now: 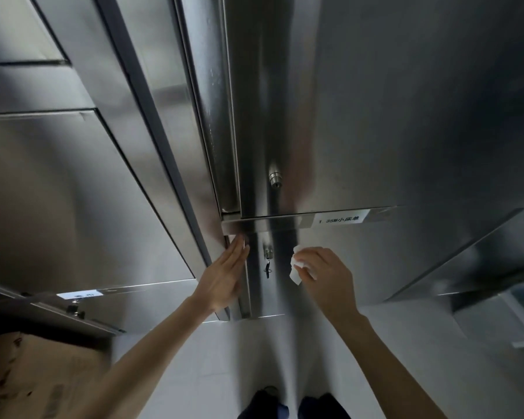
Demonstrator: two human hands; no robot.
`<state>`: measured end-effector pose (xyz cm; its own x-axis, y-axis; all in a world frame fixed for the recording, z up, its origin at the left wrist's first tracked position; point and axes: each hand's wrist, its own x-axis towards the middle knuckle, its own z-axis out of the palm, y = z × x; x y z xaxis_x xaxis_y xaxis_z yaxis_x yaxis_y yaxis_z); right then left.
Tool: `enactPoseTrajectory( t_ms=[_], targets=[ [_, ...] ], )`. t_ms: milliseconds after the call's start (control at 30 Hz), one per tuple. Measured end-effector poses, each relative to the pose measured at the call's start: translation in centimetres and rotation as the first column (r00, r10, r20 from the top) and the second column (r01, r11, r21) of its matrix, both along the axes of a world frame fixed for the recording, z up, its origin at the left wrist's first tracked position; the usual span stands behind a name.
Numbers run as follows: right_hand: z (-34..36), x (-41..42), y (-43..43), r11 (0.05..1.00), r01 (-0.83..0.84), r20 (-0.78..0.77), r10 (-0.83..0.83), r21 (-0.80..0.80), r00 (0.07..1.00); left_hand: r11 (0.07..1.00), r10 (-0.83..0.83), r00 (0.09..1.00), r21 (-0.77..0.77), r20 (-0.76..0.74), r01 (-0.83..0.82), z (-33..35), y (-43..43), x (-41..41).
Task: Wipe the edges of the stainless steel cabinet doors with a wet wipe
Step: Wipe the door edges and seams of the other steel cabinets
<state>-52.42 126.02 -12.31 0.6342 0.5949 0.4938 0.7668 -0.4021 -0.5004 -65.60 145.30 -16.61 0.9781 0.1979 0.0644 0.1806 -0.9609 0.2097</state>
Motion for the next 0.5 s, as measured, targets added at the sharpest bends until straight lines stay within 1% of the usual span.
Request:
enactPoseTrajectory(
  t_ms=[200, 300, 400, 500],
  targets=[
    [-0.6, 1.2, -0.5, 0.999, 0.041, 0.01, -0.04, -0.017, 0.999, 0.999, 0.035, 0.999, -0.036, -0.007, -0.036, 0.4, -1.4, 0.6],
    [-1.0, 1.7, -1.0, 0.999, 0.037, 0.011, -0.037, -0.033, 0.999, 0.989, 0.067, 0.998, -0.13, 0.015, -0.065, 0.8, -2.3, 1.0],
    [-1.5, 1.9, -1.6, 0.998, 0.013, 0.01, -0.012, -0.055, 1.0, 0.988, 0.107, 0.994, -0.11, -0.01, -0.107, 0.6, -2.6, 1.3],
    [-1.8, 1.9, -1.8, 0.996, -0.013, -0.03, 0.01, -0.085, 0.999, 0.986, 0.106, 0.993, -0.127, -0.043, -0.111, 0.8, -2.7, 1.5]
  ],
)
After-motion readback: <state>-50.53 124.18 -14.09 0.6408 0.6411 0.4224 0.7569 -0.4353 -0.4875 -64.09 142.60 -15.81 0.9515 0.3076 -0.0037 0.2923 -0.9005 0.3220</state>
